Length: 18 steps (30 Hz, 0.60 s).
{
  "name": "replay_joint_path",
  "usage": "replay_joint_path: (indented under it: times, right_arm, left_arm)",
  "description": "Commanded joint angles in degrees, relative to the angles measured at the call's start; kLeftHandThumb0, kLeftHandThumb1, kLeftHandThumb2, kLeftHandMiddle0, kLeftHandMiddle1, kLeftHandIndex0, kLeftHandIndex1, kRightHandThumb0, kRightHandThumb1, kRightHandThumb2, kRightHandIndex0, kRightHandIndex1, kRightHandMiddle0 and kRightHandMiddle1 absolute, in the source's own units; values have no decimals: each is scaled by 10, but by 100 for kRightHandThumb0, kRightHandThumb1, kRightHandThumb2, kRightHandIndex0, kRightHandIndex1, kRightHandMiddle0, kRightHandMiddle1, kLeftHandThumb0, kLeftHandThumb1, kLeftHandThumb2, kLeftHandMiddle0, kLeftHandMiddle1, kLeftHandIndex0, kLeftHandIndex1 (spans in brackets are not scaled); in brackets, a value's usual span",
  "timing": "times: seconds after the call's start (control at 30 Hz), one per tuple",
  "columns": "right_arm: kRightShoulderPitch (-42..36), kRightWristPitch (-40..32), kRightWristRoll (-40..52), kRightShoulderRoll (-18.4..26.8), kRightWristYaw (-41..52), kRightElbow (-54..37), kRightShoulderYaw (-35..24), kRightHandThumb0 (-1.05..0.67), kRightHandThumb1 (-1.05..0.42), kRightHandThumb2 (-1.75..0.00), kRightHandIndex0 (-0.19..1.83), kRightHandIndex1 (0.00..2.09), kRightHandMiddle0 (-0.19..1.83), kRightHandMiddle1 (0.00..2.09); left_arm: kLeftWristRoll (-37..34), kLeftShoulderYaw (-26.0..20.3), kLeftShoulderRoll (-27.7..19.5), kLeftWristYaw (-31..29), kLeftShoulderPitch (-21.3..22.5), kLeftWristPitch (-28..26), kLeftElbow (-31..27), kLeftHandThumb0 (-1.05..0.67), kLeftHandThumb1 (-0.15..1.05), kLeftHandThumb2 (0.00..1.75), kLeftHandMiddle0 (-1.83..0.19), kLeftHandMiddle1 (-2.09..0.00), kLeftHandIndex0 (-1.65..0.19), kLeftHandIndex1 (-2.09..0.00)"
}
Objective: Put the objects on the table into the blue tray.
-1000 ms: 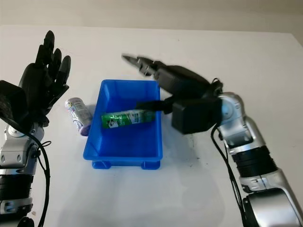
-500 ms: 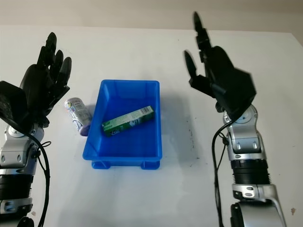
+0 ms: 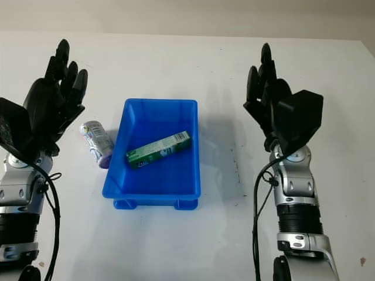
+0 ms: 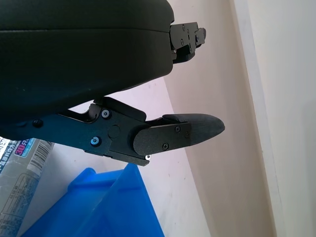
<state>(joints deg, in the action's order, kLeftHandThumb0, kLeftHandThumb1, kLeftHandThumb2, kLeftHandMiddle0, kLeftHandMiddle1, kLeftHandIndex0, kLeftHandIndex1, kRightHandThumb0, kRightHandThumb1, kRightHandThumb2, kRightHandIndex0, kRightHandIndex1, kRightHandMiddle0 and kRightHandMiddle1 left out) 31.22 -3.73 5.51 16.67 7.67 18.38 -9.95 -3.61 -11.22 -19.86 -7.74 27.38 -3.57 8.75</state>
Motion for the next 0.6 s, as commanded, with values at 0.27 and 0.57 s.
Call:
replay_joint_path:
  times: [0.27,0.57]
  right_arm:
    - [-5,18,6,-4,5,17,-4,-88,-105,-75,-19,0,-19,0]
    - [-7,14,-2,-3,-1,8,-1,-88,-105,-75,-19,0,-19,0]
  left_arm:
    - [4,-1,-8,2,5,6,-4,-59,105,51,13,-5,13,-6]
    - [8,1,-12,1,4,8,-4,-59,105,50,12,-6,12,-6]
